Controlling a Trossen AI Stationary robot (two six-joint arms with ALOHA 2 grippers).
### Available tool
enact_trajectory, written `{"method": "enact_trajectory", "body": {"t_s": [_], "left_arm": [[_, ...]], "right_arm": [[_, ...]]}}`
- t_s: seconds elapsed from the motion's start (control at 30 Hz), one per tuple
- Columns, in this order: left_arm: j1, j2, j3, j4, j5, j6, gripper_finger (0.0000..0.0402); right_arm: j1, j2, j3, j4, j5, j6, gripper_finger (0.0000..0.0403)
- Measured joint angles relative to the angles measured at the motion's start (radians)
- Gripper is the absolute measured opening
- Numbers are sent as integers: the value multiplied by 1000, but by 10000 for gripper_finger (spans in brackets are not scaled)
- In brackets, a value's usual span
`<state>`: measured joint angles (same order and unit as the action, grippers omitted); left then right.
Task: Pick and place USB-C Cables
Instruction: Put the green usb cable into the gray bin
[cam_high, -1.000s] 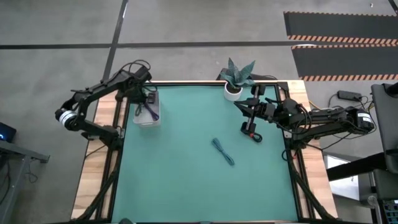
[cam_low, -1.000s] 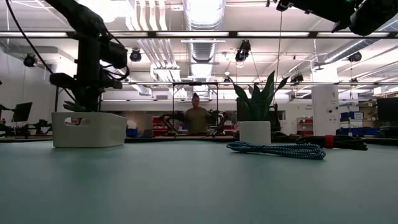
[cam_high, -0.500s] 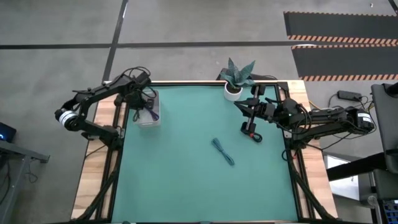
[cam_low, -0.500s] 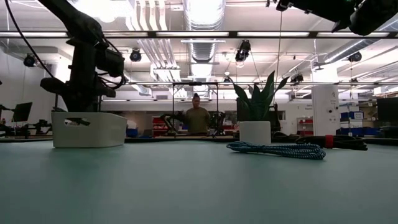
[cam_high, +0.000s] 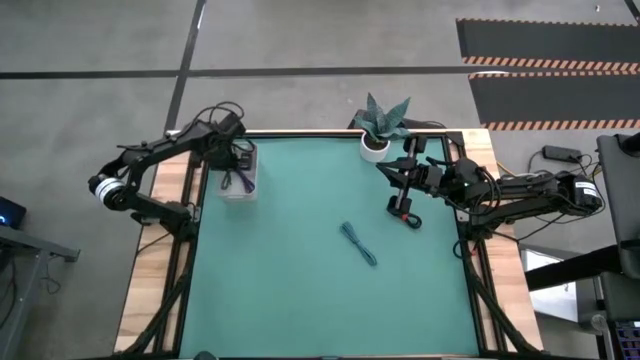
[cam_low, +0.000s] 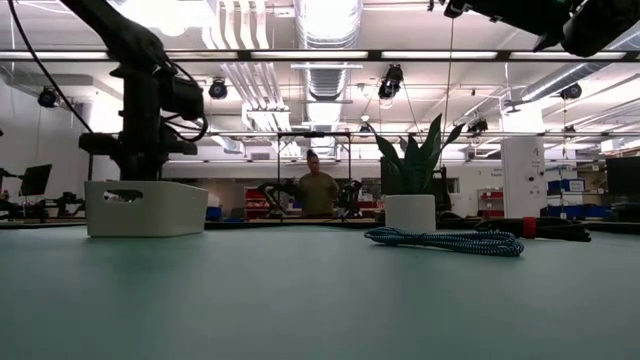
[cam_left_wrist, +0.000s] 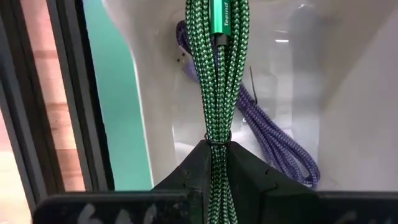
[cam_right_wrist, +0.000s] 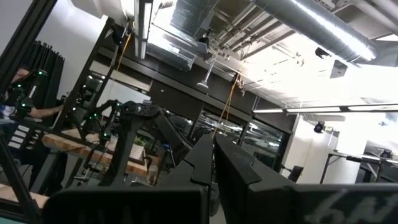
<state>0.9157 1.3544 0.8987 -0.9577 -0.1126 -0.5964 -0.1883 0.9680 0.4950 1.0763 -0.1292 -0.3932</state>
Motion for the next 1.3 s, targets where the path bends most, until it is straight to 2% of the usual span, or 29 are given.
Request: {"method": "enact_trajectory", "body": {"t_s": [0.33,1.3], "left_arm": [[1,1,-41,21,-1,-27,27],[0,1,-42,60,-51,-51,27]], "right_arm": [[0,0,2,-1,0,-1,9],[0,0,2,-2,0,-2,9]]}}
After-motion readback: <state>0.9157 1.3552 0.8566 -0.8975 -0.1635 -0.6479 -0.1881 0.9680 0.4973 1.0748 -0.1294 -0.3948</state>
